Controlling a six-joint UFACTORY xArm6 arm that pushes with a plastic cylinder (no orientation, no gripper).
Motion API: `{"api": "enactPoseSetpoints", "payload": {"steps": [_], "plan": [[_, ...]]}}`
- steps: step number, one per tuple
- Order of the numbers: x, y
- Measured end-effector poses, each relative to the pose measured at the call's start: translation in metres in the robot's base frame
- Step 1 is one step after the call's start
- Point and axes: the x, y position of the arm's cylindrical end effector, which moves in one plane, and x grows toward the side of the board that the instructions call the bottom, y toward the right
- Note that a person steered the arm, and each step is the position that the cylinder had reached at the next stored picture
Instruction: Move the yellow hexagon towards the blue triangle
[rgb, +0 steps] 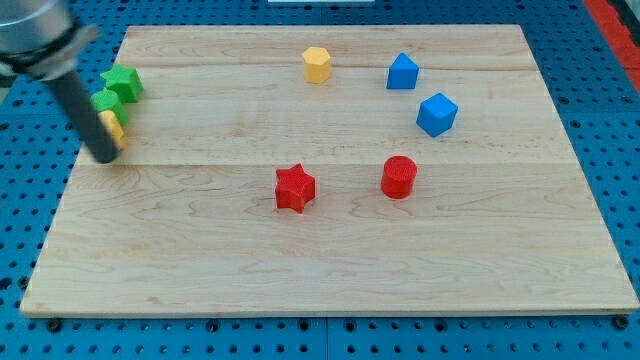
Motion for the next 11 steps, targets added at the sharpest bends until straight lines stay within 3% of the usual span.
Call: {"api": "enactPoseSetpoints", "payload": {"steps": [1, 3, 4, 5, 6, 7, 8, 9, 11], "plan": [[-0.037, 0.036], [0.048, 0.014], [0.054, -0.049], [0.037, -0.028], [-0.008, 0.079], [-0.087, 0.199], [-0.158, 0.279], [-0.201, 0.266], [-0.144, 0.21]]}}
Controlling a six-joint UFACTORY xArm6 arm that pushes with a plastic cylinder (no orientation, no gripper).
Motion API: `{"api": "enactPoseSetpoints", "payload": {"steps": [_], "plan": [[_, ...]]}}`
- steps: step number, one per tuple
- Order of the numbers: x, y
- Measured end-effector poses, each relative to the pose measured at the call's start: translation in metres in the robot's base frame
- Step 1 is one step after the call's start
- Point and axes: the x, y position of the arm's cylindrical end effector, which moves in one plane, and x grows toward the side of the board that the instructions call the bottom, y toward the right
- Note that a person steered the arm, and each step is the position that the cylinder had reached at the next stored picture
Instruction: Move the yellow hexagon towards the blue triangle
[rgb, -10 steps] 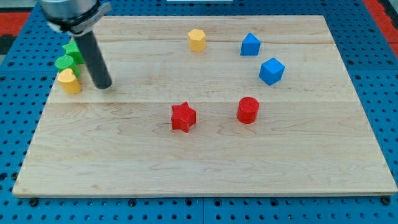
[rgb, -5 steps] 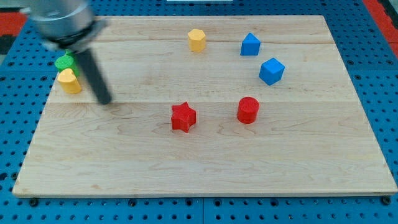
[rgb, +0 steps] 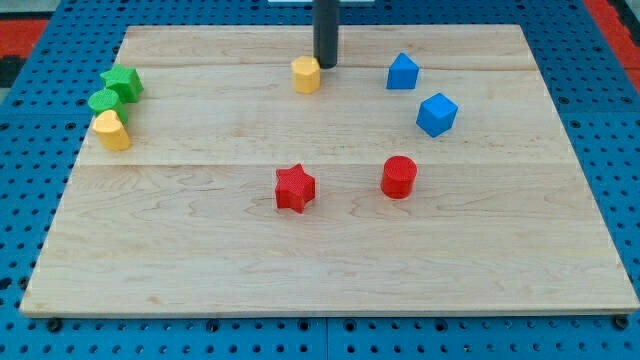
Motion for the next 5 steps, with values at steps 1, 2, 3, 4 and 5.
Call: {"api": "enactPoseSetpoints", "payload": {"steps": [1, 2, 3, 4, 5], "plan": [[0.006, -0.005], [-0.05, -0.006], [-0.038, -0.071], [0.033, -0.097], [0.062, -0.075]]}}
